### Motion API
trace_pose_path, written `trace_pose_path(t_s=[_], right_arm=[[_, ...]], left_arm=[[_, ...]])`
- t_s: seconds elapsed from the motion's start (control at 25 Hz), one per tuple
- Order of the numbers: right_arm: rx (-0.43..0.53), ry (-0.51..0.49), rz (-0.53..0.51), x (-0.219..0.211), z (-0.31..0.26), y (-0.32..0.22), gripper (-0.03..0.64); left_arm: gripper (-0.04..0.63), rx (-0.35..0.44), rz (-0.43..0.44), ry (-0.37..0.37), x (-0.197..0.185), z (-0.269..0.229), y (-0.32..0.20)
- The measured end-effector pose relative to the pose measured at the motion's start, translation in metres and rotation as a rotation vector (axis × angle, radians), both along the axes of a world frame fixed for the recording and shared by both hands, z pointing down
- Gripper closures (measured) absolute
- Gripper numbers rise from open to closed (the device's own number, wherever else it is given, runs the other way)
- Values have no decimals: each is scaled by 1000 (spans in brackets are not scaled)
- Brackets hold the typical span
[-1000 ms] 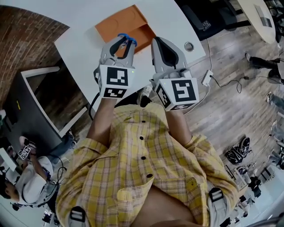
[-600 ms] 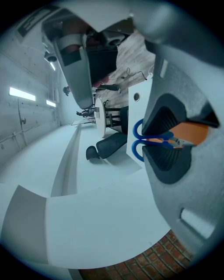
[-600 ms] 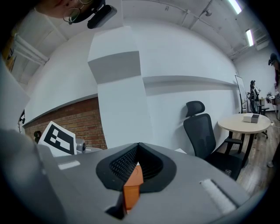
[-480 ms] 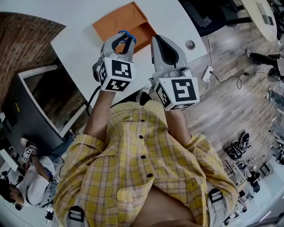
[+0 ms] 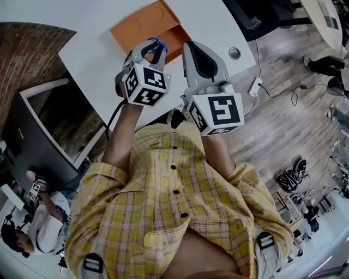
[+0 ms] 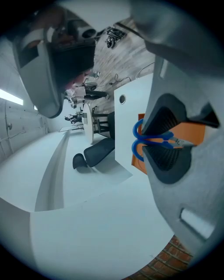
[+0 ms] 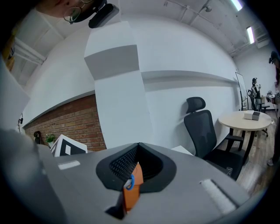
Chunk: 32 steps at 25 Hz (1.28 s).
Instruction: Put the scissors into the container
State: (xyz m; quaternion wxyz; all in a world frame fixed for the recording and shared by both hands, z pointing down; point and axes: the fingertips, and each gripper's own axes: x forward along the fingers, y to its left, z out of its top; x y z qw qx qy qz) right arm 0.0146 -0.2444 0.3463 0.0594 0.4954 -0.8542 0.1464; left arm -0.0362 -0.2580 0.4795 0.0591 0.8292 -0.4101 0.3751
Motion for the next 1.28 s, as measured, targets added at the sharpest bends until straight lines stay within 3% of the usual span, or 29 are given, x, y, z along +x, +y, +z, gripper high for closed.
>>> trace_pose_path(t_s=[0.32,1.28], right_arm=[[-19,5,-1,0,10,-2,611],[-47,21,4,12,21,3,611]], left_arm=[[514,-27,17,-24,3,17,-3],[514,-83,103,-193,16,75,0]])
